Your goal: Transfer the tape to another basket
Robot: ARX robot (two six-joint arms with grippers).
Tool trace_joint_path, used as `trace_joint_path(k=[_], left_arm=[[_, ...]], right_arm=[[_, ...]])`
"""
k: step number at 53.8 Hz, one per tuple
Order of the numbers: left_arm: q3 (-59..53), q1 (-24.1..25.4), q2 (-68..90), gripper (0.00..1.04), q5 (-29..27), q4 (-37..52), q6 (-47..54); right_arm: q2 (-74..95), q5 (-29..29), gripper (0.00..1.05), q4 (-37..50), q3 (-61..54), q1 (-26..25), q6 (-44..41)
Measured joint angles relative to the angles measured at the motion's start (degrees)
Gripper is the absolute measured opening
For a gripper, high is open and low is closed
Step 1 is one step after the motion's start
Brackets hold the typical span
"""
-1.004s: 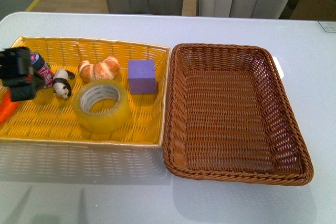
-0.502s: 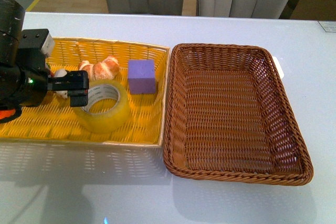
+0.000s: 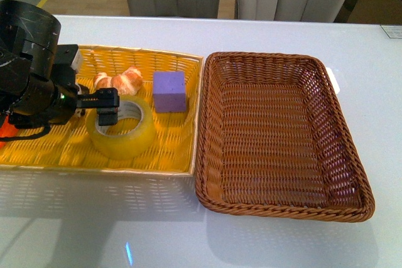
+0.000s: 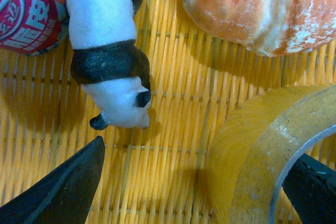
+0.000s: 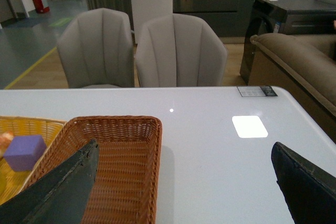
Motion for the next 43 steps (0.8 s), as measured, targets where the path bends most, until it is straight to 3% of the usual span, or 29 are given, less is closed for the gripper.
trace_joint_path(k=[8, 20, 31, 43], left_arm=[[1.33, -0.37, 1.42, 0.92, -0.26, -0.87, -0.11], [2.32, -1.42, 2.75, 0.6, -0.66, -1.51, -0.55], [2.34, -2.58, 2.45, 0.22, -1.03, -1.9, -2.21], [-3.91, -3.5, -7.02, 0.17, -0.87, 0.39, -3.65]], right_arm=[[0.0, 0.0, 0.96, 0.0, 0.0, 0.0, 0.0], [0.0, 0.0, 0.96, 0.0, 0.0, 0.0, 0.0], [0.0, 0.0, 0.96, 0.0, 0.0, 0.0, 0.0], [0.0, 0.0, 0.96, 0.0, 0.0, 0.0, 0.0]])
